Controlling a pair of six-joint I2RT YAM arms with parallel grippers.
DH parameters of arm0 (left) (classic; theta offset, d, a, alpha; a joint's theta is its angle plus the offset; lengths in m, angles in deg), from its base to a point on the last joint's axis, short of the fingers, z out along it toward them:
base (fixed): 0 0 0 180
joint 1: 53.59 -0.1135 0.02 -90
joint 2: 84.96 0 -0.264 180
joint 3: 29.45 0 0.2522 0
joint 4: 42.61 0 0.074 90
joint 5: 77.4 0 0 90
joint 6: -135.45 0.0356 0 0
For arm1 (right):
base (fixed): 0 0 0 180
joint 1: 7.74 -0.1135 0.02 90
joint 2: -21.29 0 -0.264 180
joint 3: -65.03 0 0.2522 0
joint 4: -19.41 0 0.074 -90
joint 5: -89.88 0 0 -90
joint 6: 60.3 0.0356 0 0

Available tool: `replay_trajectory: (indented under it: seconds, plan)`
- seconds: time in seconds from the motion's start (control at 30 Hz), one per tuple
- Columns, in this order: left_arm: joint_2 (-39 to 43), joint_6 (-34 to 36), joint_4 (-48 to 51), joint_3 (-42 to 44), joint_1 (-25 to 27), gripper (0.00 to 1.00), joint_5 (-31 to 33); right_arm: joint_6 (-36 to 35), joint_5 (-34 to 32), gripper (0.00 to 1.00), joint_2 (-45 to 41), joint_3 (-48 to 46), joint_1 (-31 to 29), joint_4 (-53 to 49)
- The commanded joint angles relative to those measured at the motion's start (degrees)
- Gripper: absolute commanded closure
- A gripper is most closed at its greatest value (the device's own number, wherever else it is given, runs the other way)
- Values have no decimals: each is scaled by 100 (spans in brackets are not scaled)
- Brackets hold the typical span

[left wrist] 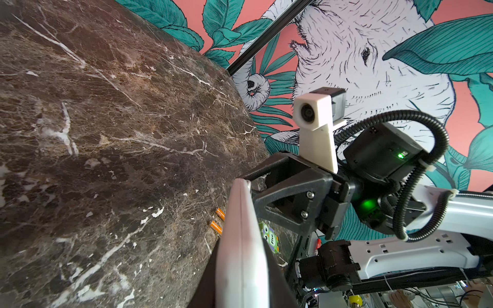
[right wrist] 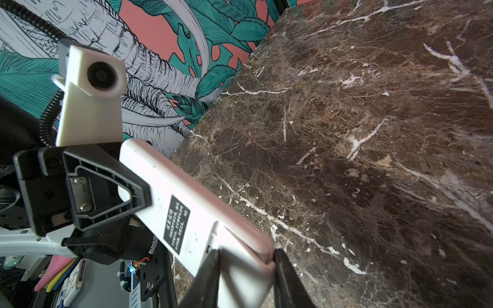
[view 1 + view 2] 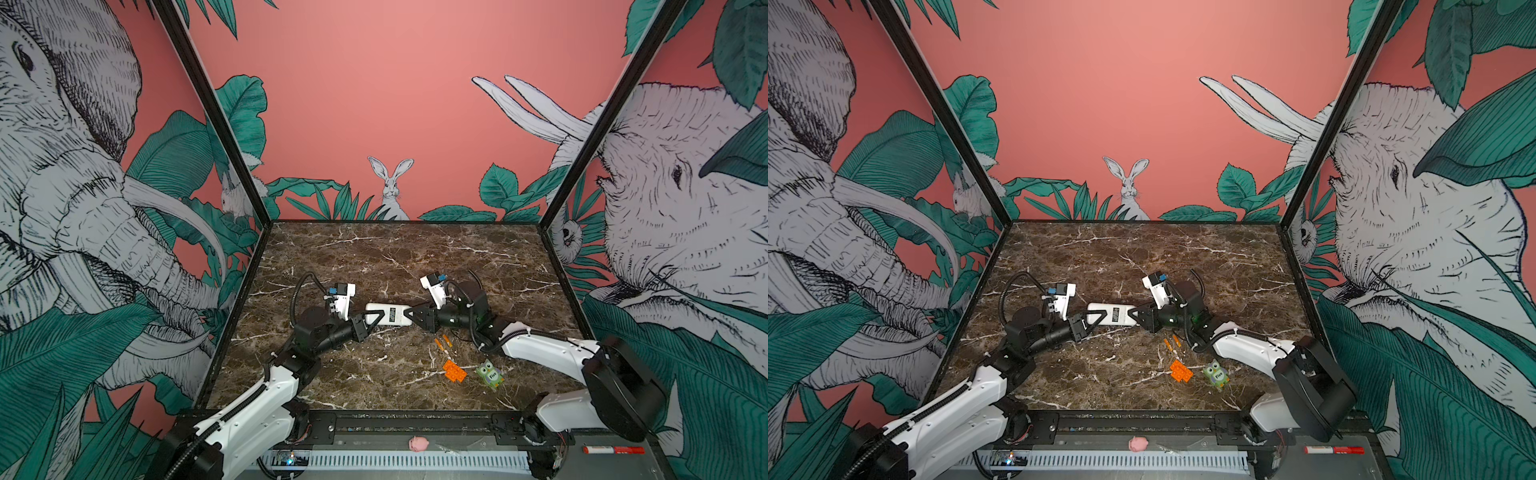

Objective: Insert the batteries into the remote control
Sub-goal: 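Slide the battery cover off with the right gripper, away from the left gripper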

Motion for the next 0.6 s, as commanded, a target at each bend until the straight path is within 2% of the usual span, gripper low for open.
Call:
replay_trajectory:
  seconds: [0.0,0.57]
  plan:
    - [1,-9,-229,-40,41,100,-98,-116,482,71,-82,-18,-157,381]
    - [-108,88,-52,-36,41,100,23,-97,623,77,-53,-15,-154,493]
